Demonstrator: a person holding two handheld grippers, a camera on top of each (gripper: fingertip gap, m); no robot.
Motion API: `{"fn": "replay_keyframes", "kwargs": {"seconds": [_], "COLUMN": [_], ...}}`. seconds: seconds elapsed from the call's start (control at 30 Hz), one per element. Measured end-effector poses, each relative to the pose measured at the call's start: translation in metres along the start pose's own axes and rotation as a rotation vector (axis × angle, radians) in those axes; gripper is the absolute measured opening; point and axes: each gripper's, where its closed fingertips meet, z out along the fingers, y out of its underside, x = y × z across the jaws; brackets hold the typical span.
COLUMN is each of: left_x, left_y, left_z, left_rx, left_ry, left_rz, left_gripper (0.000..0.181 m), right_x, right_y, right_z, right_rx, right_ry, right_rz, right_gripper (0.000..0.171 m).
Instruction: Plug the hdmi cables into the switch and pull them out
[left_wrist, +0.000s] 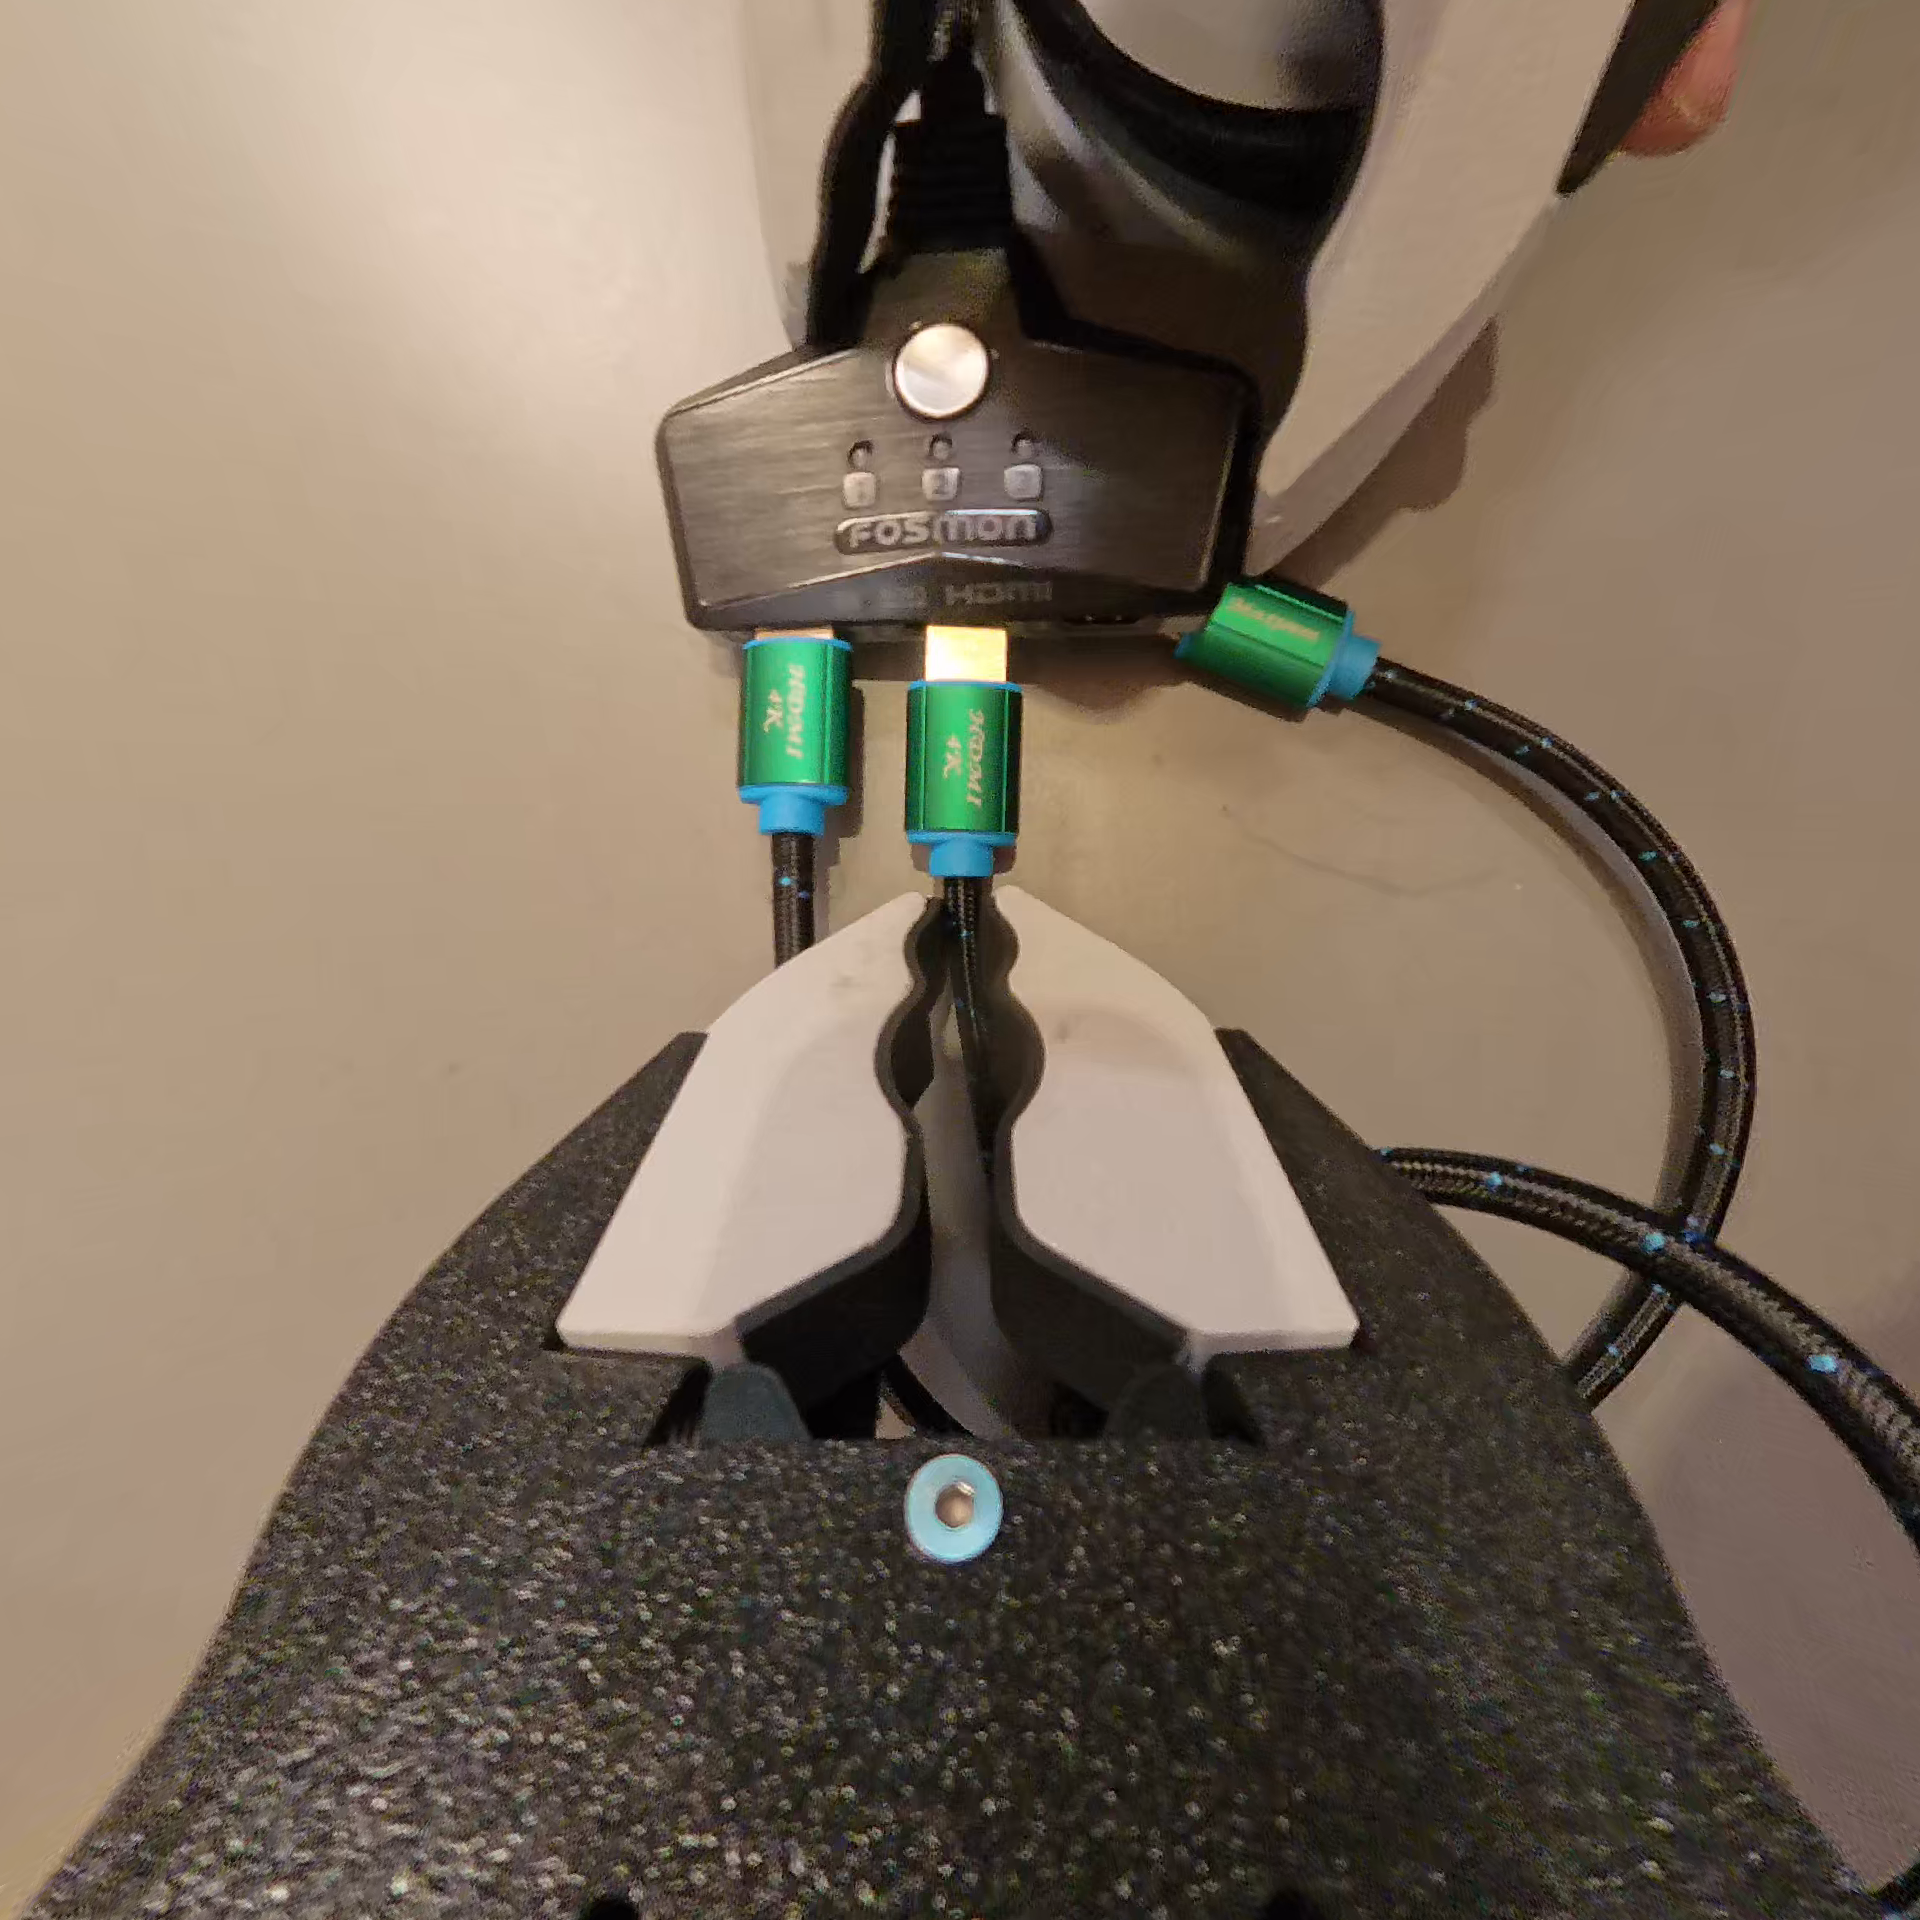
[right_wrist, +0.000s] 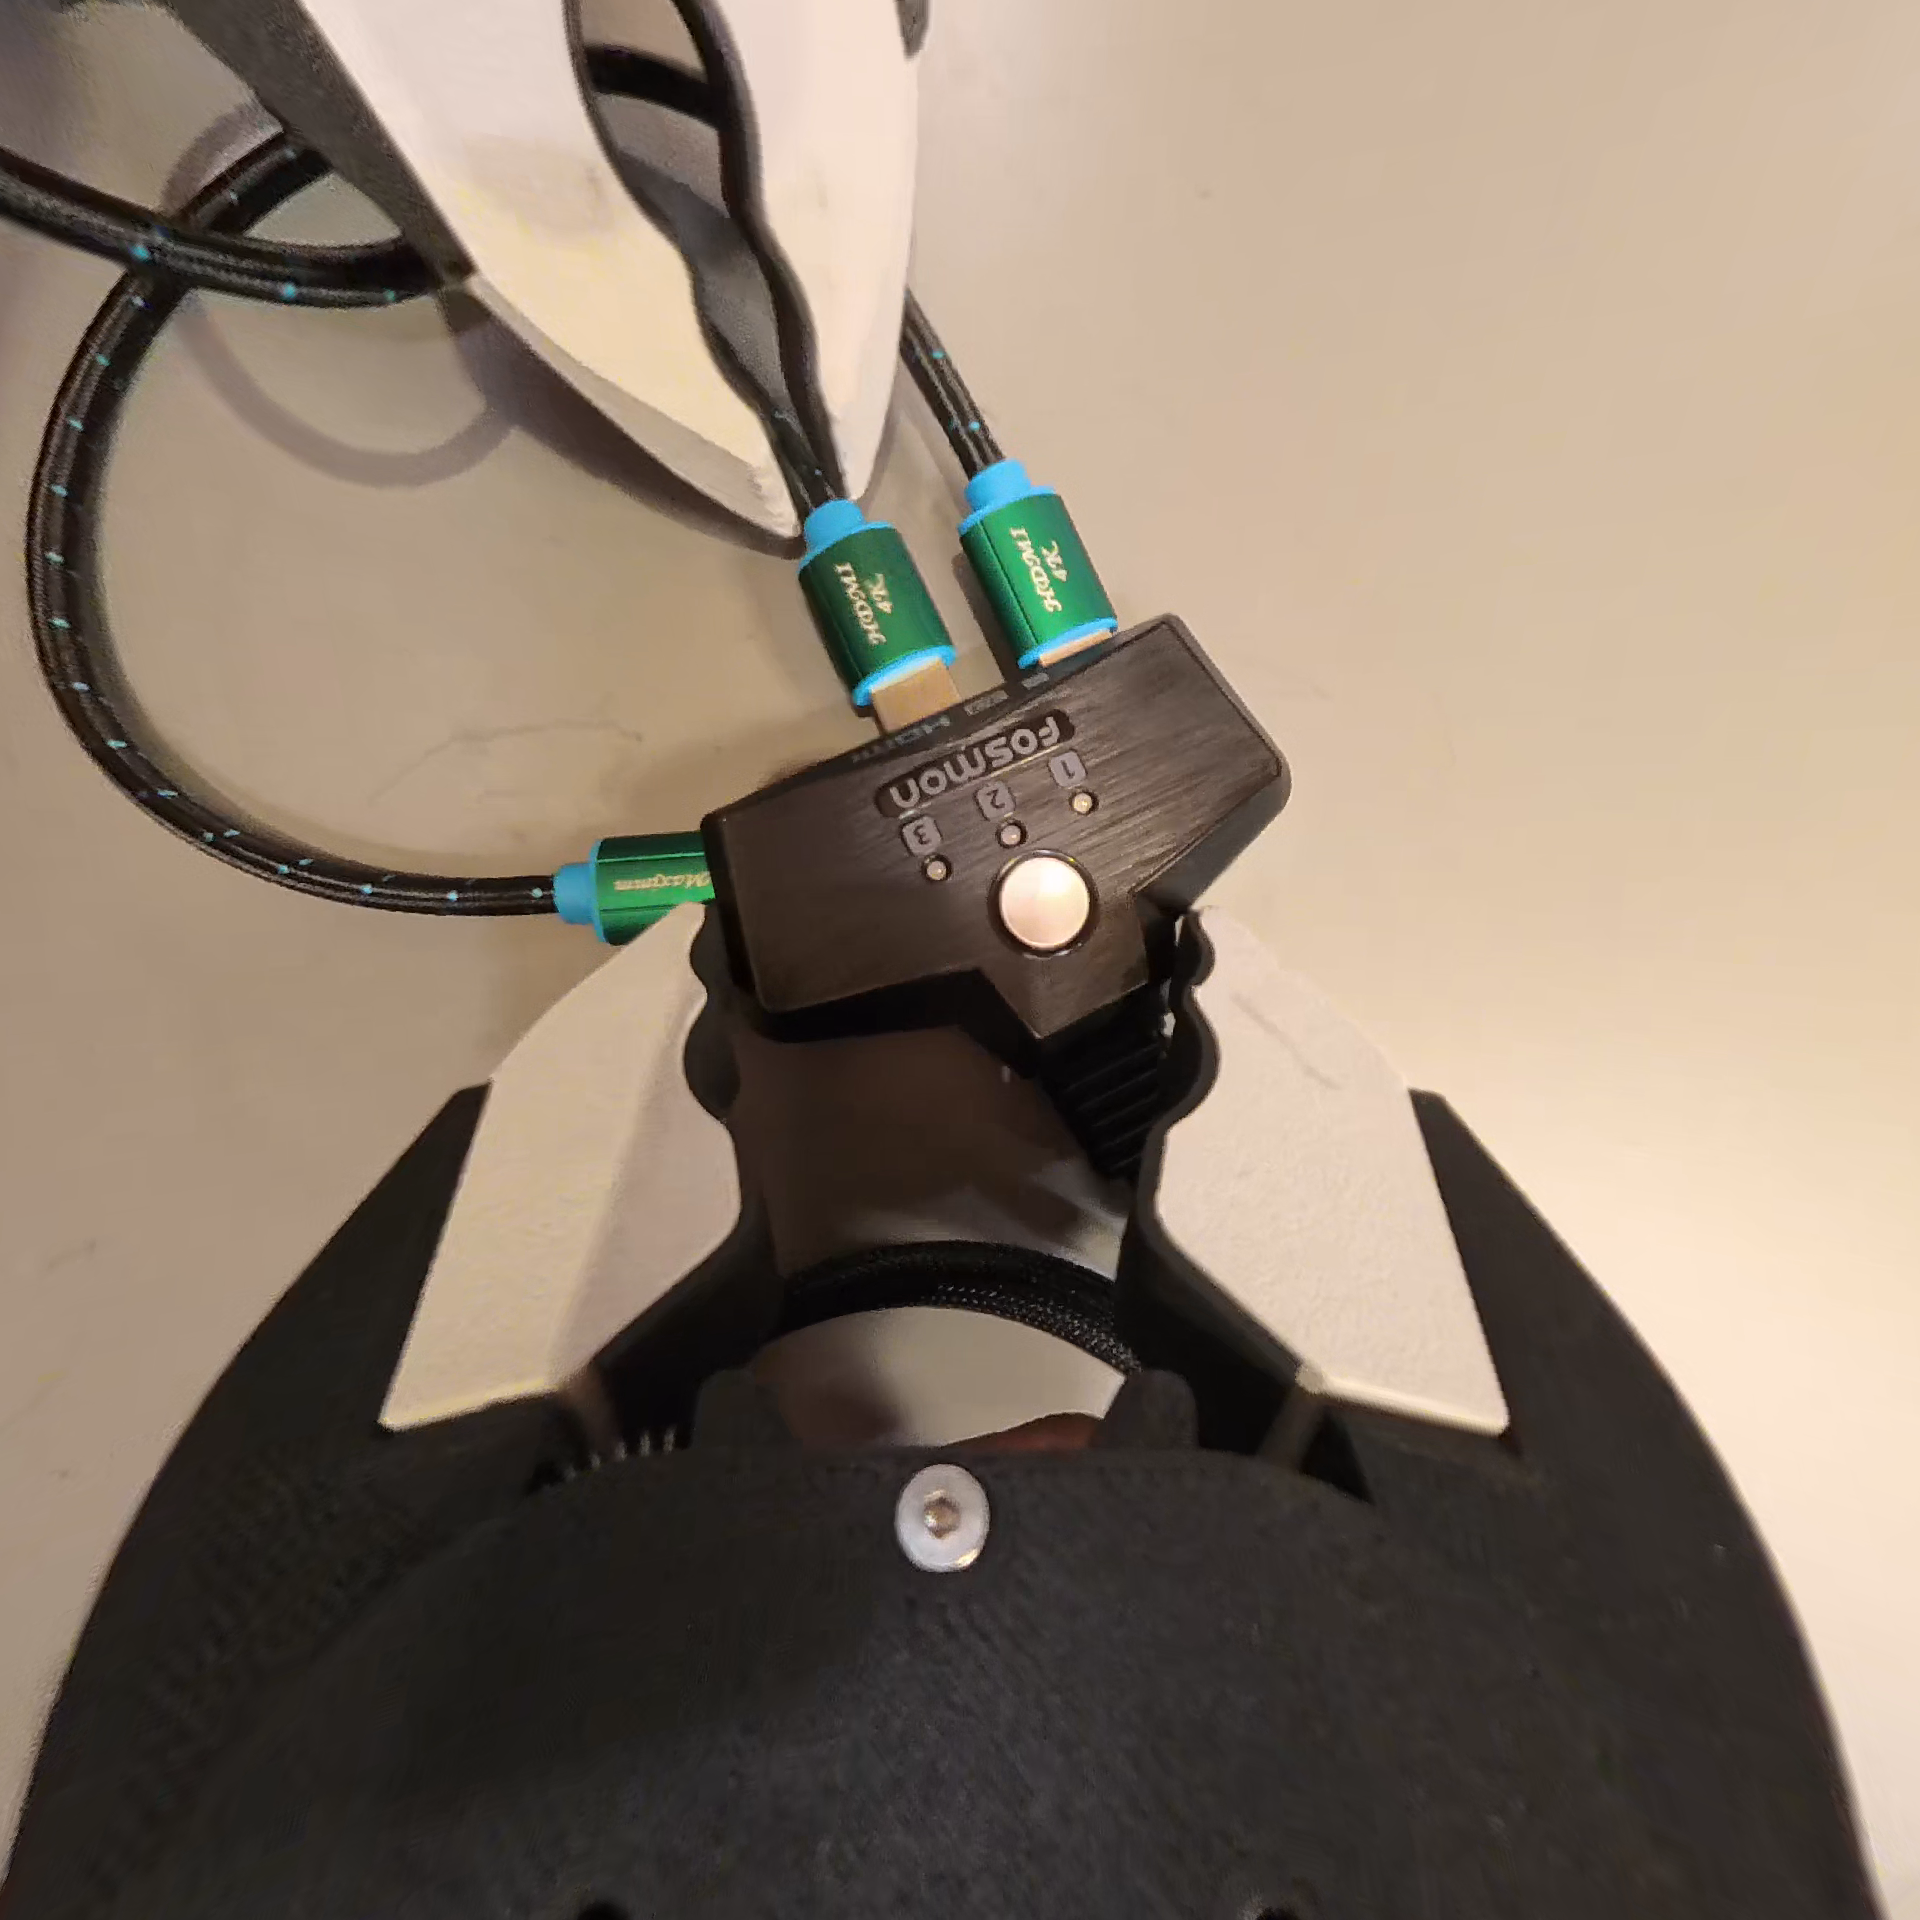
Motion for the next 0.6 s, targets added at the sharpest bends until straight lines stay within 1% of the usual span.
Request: {"fn": "replay_keyframes", "kwargs": {"seconds": [0.2, 0.37, 0.5, 0.6], "left_x": [-0.003, -0.002, -0.006, -0.006], "left_y": [0.001, 0.004, 0.004, 0.003], "left_z": [-0.006, -0.005, -0.007, -0.009], "left_rx": [0.023, 0.01, 0.003, 0.009], "left_ry": [-0.014, -0.033, -0.071, -0.068], "left_rz": [-0.039, -0.047, -0.043, -0.054], "left_gripper": [0.005, 0.006, 0.006, 0.005], "right_x": [-0.004, -0.004, -0.002, -0.001], "right_y": [-0.004, -0.005, -0.008, -0.012], "right_z": [0.0, 0.002, 0.001, 0.0], "right_rx": [-0.009, -0.009, -0.011, 0.002], "right_ry": [0.022, 0.028, 0.06, 0.081], "right_rz": [-0.061, -0.035, -0.034, -0.029], "right_gripper": [0.082, 0.081, 0.081, 0.081]}}
